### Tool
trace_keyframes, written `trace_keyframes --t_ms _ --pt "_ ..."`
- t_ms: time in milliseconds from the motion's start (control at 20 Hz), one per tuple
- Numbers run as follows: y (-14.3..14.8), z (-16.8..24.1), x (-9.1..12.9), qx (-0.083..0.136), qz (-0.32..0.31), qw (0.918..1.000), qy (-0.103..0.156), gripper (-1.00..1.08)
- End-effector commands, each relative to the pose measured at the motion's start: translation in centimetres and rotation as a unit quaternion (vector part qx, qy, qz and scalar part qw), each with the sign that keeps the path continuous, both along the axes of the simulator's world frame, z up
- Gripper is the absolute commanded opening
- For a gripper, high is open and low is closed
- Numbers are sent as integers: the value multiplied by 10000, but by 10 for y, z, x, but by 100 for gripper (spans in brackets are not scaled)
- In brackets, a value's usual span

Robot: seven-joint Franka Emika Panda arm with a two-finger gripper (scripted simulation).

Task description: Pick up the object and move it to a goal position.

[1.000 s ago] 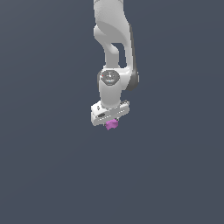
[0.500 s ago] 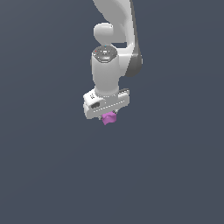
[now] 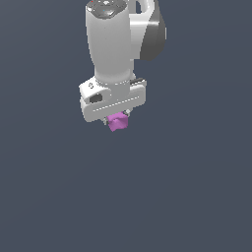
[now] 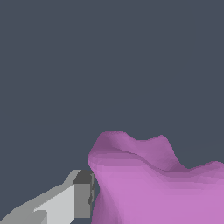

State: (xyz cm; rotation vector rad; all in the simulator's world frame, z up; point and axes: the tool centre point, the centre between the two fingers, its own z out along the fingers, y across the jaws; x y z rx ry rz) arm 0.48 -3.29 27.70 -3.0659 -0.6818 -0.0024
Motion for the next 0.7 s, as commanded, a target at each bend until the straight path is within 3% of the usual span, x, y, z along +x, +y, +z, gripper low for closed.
trace_keyframes --t_ms 0,650 --pt "-3 25 6 1 1 10000 5 -100" --pt "-17 123 36 -1 0 10000 6 -100"
